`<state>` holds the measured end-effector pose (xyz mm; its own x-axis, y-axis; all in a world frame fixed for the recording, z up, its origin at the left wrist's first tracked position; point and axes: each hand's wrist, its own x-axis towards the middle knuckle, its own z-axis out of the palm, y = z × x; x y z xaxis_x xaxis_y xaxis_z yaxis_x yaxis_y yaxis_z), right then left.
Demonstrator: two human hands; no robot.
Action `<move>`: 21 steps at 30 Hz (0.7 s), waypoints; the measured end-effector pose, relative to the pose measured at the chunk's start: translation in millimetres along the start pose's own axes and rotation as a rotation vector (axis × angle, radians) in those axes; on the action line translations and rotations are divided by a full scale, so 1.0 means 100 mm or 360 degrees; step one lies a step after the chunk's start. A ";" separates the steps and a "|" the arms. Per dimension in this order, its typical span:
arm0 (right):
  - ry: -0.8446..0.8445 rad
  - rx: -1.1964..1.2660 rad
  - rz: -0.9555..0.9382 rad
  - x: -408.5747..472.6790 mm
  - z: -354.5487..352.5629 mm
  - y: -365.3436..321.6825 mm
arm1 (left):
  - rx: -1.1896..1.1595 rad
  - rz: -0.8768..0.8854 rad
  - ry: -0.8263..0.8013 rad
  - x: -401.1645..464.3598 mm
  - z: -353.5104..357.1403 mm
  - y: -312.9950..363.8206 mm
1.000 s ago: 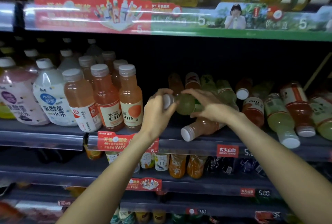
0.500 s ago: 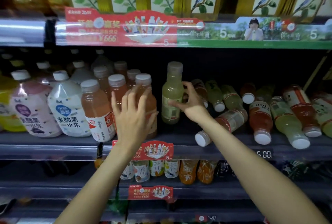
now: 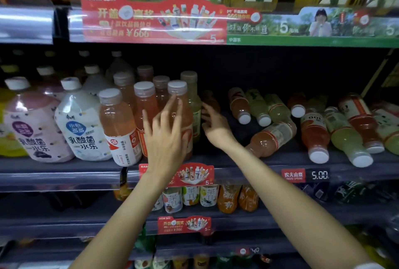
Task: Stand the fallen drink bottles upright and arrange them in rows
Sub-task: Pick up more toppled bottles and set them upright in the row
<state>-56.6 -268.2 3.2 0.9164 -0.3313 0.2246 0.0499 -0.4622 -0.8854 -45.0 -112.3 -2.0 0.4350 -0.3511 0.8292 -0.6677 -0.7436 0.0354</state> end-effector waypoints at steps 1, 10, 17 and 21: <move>-0.0098 -0.0058 -0.0034 0.00 -0.06 0.01 | 0.0000 -0.0001 0.0002 -0.01 0.00 0.00; -0.0296 -0.1992 -0.0443 0.12 -0.54 0.11 | -0.0039 -0.0029 -0.0014 -0.04 0.03 -0.01; -0.0567 -0.1472 -0.0378 0.18 -0.42 0.17 | -0.0035 -0.0006 -0.0004 -0.06 0.03 -0.04; -0.0538 -0.1220 -0.0224 0.00 -0.42 0.08 | -0.0040 -0.0012 0.0005 -0.06 0.04 -0.04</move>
<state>-72.9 -306.9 12.9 0.9973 -0.0215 0.0702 0.0013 -0.9506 -0.3104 -42.9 -109.5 -9.5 0.4384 -0.3436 0.8305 -0.6792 -0.7318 0.0557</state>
